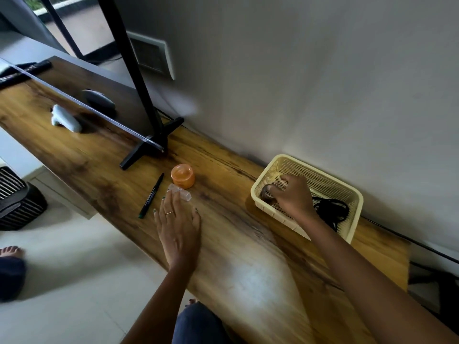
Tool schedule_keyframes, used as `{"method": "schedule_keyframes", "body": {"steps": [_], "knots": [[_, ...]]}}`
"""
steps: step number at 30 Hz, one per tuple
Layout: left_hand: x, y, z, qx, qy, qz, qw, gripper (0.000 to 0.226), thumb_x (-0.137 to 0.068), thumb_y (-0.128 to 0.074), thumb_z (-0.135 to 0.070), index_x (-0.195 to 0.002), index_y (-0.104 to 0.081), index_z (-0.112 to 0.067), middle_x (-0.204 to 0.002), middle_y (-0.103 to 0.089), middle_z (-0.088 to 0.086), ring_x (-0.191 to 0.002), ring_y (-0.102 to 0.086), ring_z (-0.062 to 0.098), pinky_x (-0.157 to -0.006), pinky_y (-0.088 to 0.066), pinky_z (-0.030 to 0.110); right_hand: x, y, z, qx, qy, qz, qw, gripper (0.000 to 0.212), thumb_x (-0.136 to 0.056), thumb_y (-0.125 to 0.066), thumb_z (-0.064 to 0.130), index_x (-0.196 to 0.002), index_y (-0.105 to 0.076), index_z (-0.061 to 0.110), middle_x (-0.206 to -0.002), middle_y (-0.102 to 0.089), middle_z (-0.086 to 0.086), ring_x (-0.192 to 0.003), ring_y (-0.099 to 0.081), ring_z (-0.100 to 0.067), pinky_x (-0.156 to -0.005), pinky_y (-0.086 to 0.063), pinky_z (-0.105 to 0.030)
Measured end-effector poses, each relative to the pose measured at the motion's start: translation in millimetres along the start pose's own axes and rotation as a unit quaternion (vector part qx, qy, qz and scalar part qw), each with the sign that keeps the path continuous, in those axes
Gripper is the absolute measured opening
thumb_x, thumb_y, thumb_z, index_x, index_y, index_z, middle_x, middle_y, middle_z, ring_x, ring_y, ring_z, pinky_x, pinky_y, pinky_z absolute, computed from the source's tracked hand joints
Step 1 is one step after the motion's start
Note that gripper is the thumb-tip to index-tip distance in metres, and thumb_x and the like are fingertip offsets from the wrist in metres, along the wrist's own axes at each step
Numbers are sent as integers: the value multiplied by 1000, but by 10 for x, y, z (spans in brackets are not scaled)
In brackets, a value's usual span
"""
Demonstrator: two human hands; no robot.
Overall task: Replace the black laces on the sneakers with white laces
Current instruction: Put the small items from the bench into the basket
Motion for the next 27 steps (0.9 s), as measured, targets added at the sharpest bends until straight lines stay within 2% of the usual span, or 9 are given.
{"method": "schedule_keyframes", "body": {"steps": [3, 5, 7, 10, 14, 17, 20, 23, 27], "knots": [[-6, 1, 65, 35, 45, 2, 998, 71, -93, -58, -36, -149, -22, -13, -156, -23, 10, -143, -21, 26, -117, -22, 50, 100, 141, 371, 24, 117, -136, 983, 28, -85, -61, 15, -113, -61, 10, -116, -51, -12, -108, -49, -30, -86, -45, -41], [-12, -7, 104, 46, 67, 6, 997, 77, -92, -56, -42, -151, -15, -16, -158, -17, 8, -145, -17, 25, -118, -20, 50, 190, 44, 720, 10, 208, -144, 967, 24, -84, -61, 11, -108, -64, 9, -109, -54, -13, -103, -51, -30, -84, -44, -41], [-26, -8, 137, 48, 87, 6, 995, 80, -92, -54, -47, -152, -11, -16, -158, -16, 8, -145, -15, 24, -119, -16, 48, 278, -186, 1076, 12, 282, -92, 955, 25, -85, -60, 13, -109, -64, 9, -109, -55, -13, -103, -51, -29, -85, -40, -36], [-64, -22, 166, 40, 115, -1, 993, 84, -91, -48, -57, -152, -10, -15, -158, -19, 8, -146, -15, 23, -120, -12, 45, 377, -670, 1501, 68, 343, 40, 936, 38, -90, -55, 16, -128, -54, 15, -128, -48, -8, -117, -44, -23, -88, -36, -27], [-139, -84, 194, 8, 133, 0, 991, 82, -92, -35, -66, -152, -11, -15, -157, -23, 7, -146, -16, 23, -121, -5, 43, 379, -1178, 1734, 148, 343, 171, 911, 63, -90, -58, 19, -146, -33, 23, -156, -17, -6, -138, -24, -31, -106, -37, -43], [-197, -104, 184, -18, 126, -7, 992, 73, -96, -35, -59, -151, -15, -15, -153, -32, 9, -144, -20, 25, -119, -5, 44, 253, -1403, 1701, 175, 331, 211, 903, 66, -89, -62, 22, -147, -32, 25, -156, -18, -6, -136, -25, -33, -104, -39, -44], [-239, -143, 160, -22, 108, -1, 994, 64, -99, -33, -52, -150, -18, -16, -149, -38, 8, -143, -22, 24, -119, -7, 45, 163, -1484, 1622, 118, 324, 179, 922, 46, -90, -59, 17, -134, -46, 25, -138, -40, -5, -123, -40, -28, -95, -46, -41], [-248, -127, 139, -3, 111, -7, 994, 61, -98, -38, -51, -147, -26, -17, -146, -41, 8, -141, -25, 24, -119, -8, 44, 133, -1458, 1529, 82, 323, 134, 933, 40, -91, -59, 20, -129, -49, 26, -127, -45, -4, -116, -44, -25, -88, -47, -35], [-239, -102, 101, 10, 115, -2, 993, 61, -93, -46, -52, -142, -34, -16, -143, -43, 9, -138, -30, 24, -119, -13, 45, 91, -1406, 1470, 66, 319, 133, 936, 56, -90, -62, 17, -140, -38, 25, -151, -29, -3, -135, -30, -28, -101, -38, -37]]}}
Point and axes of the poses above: each hand's wrist, its own x-axis away from the middle knuckle, its own y-axis out of the back of the hand, z = x × y, the point moved 7 cm from there along -x, towards the middle knuckle
